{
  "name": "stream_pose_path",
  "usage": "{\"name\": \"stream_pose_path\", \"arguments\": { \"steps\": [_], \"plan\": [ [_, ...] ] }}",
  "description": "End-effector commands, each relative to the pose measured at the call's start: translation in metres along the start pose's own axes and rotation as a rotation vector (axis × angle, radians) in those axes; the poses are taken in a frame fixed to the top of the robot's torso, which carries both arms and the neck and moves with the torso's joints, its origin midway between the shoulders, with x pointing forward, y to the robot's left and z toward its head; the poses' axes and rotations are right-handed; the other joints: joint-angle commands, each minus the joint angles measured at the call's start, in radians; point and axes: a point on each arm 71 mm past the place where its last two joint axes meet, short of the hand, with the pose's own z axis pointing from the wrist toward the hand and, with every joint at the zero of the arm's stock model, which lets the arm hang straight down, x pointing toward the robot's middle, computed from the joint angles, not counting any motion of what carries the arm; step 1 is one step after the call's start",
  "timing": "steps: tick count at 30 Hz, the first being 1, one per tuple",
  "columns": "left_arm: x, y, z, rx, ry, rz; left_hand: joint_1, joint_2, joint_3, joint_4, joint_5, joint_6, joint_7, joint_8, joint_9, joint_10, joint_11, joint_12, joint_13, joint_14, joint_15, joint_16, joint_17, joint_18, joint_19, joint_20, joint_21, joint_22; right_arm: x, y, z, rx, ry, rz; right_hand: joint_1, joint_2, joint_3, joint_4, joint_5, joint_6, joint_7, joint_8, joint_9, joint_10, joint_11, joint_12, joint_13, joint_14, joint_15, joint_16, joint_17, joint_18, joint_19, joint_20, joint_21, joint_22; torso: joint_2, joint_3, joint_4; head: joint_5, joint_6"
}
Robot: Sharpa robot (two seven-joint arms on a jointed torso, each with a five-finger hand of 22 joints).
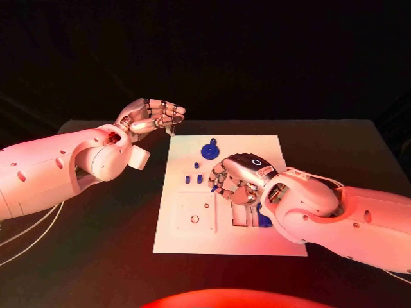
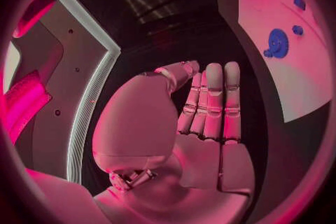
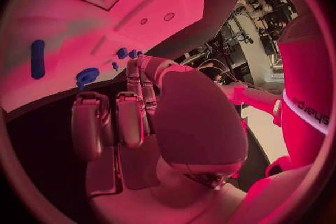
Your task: Assemble the parts on the task board
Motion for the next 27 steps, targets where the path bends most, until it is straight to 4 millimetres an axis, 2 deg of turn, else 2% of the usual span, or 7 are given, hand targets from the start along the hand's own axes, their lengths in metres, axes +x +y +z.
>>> {"name": "stream_pose_path", "arguments": {
  "steps": [1,7,12,18,20,24,27],
  "plan": [
    [0.003,-0.001,0.001,0.008,0.016,-0.005,-0.002,0.006,-0.007,-0.001,0.003,-0.007,0.001,0.001,0.000,-0.007,0.000,0.001,-0.001,-0.006,0.003,-0.004,-0.001,0.015,-0.004,0.004,-0.006,-0.001,0.007,0.002,0.002,-0.024,0.038,-0.005,-0.013,0.002,0.004,-0.001,-0.002,0.004,0.000,0.003,0.002,0.044,-0.034,-0.005,0.001,0.058,-0.001,0.003,0.027,-0.009,0.052,0.000,-0.004,0.226,0.002,0.0000,0.0005,0.009,-0.009],
    [0.005,-0.001,0.002,0.008,0.020,-0.006,-0.002,0.006,-0.007,-0.002,0.003,-0.007,0.001,0.001,0.000,-0.008,0.000,0.001,-0.001,-0.007,0.003,-0.004,-0.001,0.015,-0.004,0.004,-0.006,-0.002,0.016,0.005,0.005,-0.032,0.056,0.004,-0.013,0.002,0.004,-0.002,-0.001,0.003,0.000,0.003,0.002,0.044,-0.033,-0.006,0.001,0.058,-0.001,0.004,0.028,-0.009,0.052,0.000,-0.003,0.226,0.003,-0.0008,0.0008,0.027,-0.018],
    [0.006,-0.001,0.002,0.007,0.027,-0.005,-0.002,0.006,-0.007,-0.002,0.003,-0.007,0.000,0.002,0.000,-0.009,0.000,0.001,-0.002,-0.007,0.003,-0.003,-0.001,0.015,-0.004,0.004,-0.006,-0.002,0.024,0.009,0.007,-0.035,0.077,0.003,-0.013,0.003,0.006,-0.003,-0.001,0.003,0.001,0.003,0.003,0.044,-0.033,-0.007,0.000,0.058,0.000,0.004,0.029,-0.009,0.052,0.000,-0.003,0.226,0.003,-0.0002,0.0016,0.035,-0.026],
    [0.006,-0.001,0.002,0.006,0.030,-0.002,-0.002,0.007,-0.007,-0.003,0.003,-0.006,0.000,0.003,0.000,-0.009,0.000,0.001,-0.002,-0.006,0.002,-0.003,-0.001,0.015,-0.004,0.004,-0.006,-0.002,0.031,0.008,0.009,-0.027,0.111,-0.006,-0.014,0.003,0.006,-0.004,-0.001,0.002,0.001,0.002,0.003,0.044,-0.032,-0.007,0.000,0.058,0.001,0.002,0.026,-0.009,0.052,0.001,-0.005,0.225,0.002,-0.0009,0.0005,0.040,-0.032],
    [0.006,-0.001,0.002,0.006,0.030,-0.002,-0.002,0.007,-0.007,-0.003,0.003,-0.006,0.000,0.003,0.000,-0.009,0.000,0.001,-0.002,-0.006,0.002,-0.003,-0.001,0.015,-0.004,0.004,-0.006,-0.002,0.032,0.008,0.009,-0.024,0.110,-0.005,-0.014,0.003,0.006,-0.004,-0.001,0.002,0.001,0.002,0.003,0.044,-0.032,-0.007,0.000,0.058,0.001,0.002,0.026,-0.009,0.052,0.001,-0.005,0.225,0.003,0.0000,-0.0011,0.043,-0.032],
    [0.006,-0.001,0.002,0.006,0.031,-0.002,-0.002,0.007,-0.008,-0.003,0.003,-0.006,0.000,0.003,0.000,-0.009,0.000,0.001,-0.002,-0.006,0.002,-0.002,-0.001,0.015,-0.004,0.004,-0.006,-0.002,0.034,0.008,0.009,-0.017,0.112,-0.005,-0.015,0.003,0.006,-0.004,-0.001,0.002,0.002,0.002,0.003,0.045,-0.032,-0.008,0.000,0.058,0.001,0.003,0.027,-0.009,0.052,0.001,-0.004,0.226,0.002,0.0013,-0.0019,0.043,-0.035],
    [0.007,-0.001,0.002,0.006,0.032,-0.002,-0.002,0.007,-0.008,-0.003,0.003,-0.006,0.000,0.003,0.000,-0.009,0.000,0.001,-0.002,-0.006,0.002,-0.002,-0.001,0.015,-0.004,0.004,-0.006,-0.002,0.036,0.007,0.009,-0.010,0.116,-0.007,-0.015,0.003,0.006,-0.004,-0.001,0.002,0.002,0.002,0.003,0.045,-0.032,-0.008,0.000,0.058,0.001,0.003,0.027,-0.009,0.052,0.001,-0.004,0.226,0.002,0.0007,-0.0015,0.041,-0.036]
  ]
}}
